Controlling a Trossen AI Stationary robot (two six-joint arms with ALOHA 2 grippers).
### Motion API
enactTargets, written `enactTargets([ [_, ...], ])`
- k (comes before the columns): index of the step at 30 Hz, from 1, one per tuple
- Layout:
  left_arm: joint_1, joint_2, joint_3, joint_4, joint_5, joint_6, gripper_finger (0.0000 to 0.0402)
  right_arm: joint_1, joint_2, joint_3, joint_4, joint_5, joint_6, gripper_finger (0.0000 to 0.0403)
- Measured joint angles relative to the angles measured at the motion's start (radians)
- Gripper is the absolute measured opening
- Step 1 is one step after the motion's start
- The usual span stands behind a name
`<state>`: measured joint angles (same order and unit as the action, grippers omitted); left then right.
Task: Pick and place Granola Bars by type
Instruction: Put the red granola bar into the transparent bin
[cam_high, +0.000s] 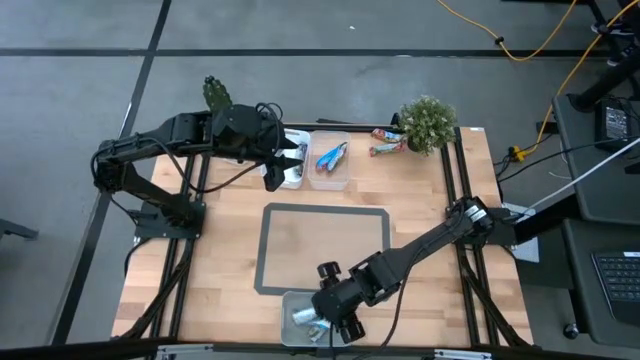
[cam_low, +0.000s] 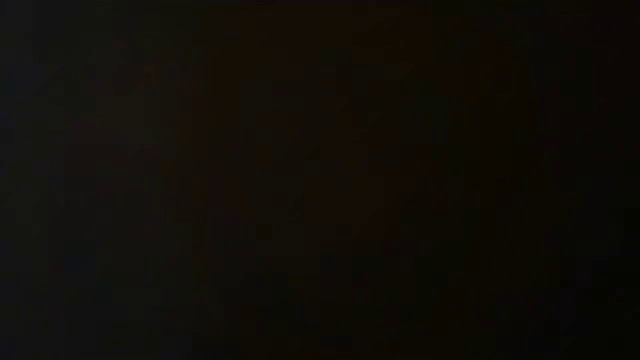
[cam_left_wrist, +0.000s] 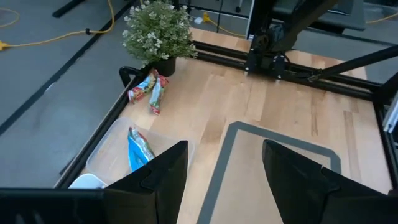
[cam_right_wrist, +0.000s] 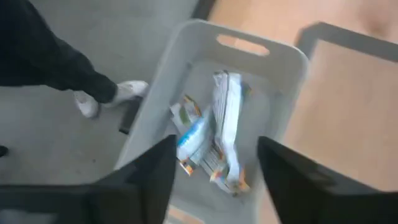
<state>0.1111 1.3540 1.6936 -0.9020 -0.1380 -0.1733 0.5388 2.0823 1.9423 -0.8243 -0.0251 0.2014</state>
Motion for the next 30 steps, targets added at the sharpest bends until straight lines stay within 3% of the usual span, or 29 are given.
enactTargets([
  [4,0.000,0.000,0.000,0.000,-0.001,0.001,0.0198,-0.007,0.000,0.078,-0.228,0.185,-0.005,0.0276],
  [7,-0.007,0.000,0.000,0.000,-0.001,0.002,0.0198,-0.051,0.000,0.147,-0.464,0.368,0.066,0.0291],
  [9,-0.014,0.000,0.000,0.000,-0.001,0.004,0.0198,-0.105,0.000,0.189,-0.589,0.418,0.140,0.0289],
  [13,-0.030,0.002,0.000,0.000,-0.013,0.008,0.0198,-0.232,-0.002,0.254,-0.753,0.432,0.186,0.0275],
  [24,-0.052,0.009,0.000,0.000,-0.062,0.101,0.0198,-0.649,-0.035,0.243,-0.741,0.462,-0.158,0.0265],
  [30,-0.043,0.013,0.000,-0.074,-0.157,0.135,0.0198,-0.873,-0.034,0.125,-0.594,0.354,-0.332,0.0265],
])
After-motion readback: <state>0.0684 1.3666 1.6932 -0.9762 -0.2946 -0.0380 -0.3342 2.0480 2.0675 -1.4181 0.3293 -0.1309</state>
